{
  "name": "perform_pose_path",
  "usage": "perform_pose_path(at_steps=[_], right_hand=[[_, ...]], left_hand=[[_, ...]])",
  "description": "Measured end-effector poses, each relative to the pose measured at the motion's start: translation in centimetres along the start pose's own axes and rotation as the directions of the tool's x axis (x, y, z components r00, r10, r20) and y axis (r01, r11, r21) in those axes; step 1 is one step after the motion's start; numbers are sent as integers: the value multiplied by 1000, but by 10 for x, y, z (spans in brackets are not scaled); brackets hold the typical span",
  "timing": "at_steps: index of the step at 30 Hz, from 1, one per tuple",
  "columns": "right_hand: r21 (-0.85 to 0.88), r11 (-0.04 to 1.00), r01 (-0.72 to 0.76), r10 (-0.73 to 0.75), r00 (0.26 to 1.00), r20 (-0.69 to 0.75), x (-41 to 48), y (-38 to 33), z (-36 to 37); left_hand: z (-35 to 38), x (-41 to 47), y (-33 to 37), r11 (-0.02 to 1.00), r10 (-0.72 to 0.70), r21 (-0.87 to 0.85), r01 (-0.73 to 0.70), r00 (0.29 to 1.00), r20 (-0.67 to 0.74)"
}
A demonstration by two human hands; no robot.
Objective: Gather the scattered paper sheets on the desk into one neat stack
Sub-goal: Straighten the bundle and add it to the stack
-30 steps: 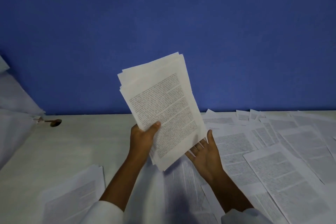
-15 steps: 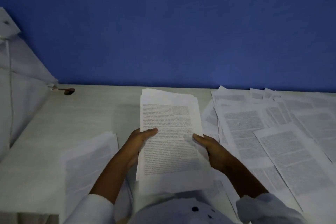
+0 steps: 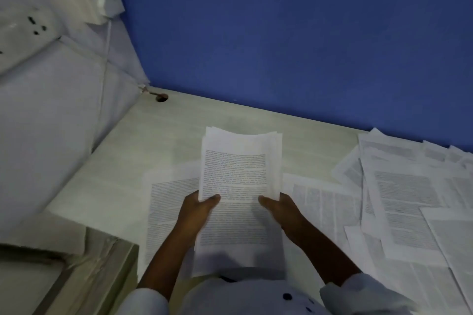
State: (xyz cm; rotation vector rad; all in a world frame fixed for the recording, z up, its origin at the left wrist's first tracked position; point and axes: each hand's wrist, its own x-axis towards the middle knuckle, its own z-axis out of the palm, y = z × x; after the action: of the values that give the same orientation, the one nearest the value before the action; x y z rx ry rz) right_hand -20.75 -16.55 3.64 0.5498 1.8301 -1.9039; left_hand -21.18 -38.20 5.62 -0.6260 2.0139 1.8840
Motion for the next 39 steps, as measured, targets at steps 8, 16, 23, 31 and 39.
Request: perform_pose_path(at_steps=[8,16,23,31,39], right_hand=[[-323,943,74,18,962,272,17,12,83],[-314,942,-119,141,989,49,22,26,76],[-44,989,-139,126,965,-231,-11,50,-2],[-409,905,-113,-174,780,-601,-65,99,-87],[-849,449,-280,-295,850,-437,-65,116,-134]], left_hand=[[-92,10,-28,967,91,252,-36,974,-209],[-110,23,-38,924,99,381,43,933,-346],[-32,35,-33,868,180,483,-112,979,-96],[82,39,-43,793,26,578,-195,958,287],[143,37,-51,719,-32,659,-223,935,353]])
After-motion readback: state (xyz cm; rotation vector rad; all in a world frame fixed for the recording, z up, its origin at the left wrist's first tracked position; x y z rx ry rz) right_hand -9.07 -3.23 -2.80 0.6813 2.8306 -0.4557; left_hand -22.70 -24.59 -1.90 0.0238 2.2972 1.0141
